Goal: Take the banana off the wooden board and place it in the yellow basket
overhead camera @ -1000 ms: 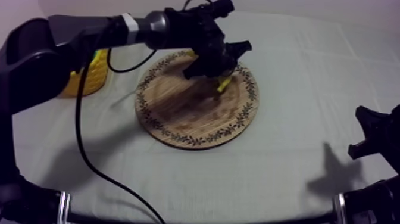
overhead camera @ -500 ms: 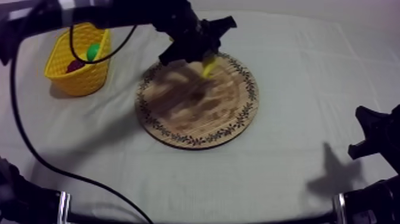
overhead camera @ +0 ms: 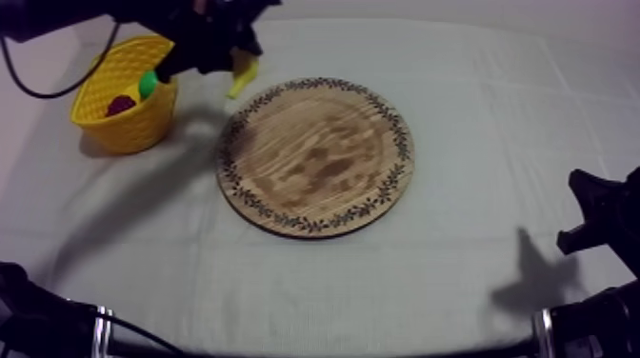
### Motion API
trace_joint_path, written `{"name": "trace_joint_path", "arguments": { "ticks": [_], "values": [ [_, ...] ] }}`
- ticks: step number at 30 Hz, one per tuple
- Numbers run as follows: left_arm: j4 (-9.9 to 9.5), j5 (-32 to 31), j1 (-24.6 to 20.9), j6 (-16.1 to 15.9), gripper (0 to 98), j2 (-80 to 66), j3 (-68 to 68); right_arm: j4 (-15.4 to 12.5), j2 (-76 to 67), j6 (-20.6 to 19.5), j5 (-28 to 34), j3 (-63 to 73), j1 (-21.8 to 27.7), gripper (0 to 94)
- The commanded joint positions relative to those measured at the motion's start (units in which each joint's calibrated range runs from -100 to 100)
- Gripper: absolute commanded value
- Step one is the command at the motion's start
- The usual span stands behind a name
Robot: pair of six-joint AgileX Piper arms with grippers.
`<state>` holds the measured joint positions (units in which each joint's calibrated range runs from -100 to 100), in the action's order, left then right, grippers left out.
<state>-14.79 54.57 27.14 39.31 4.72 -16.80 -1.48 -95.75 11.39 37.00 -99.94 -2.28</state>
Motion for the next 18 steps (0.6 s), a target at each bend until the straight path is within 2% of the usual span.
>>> {"name": "trace_joint_path", "arguments": {
  "ticks": [1,9,18],
  "values": [
    [-0.1,0.27,-1.68,-0.93,0.1,-3.91,-2.86,-0.01,0.0,0.02,0.02,0.05,-0.01,0.3],
    [-0.17,1.86,-7.29,-4.13,0.1,-10.55,-9.78,-0.01,0.0,0.02,0.02,0.05,-0.01,0.3],
    [-0.24,4.1,-12.38,-7.55,0.0,-13.79,-11.18,-0.01,0.0,0.02,0.02,0.05,-0.01,0.3]
  ]
}}
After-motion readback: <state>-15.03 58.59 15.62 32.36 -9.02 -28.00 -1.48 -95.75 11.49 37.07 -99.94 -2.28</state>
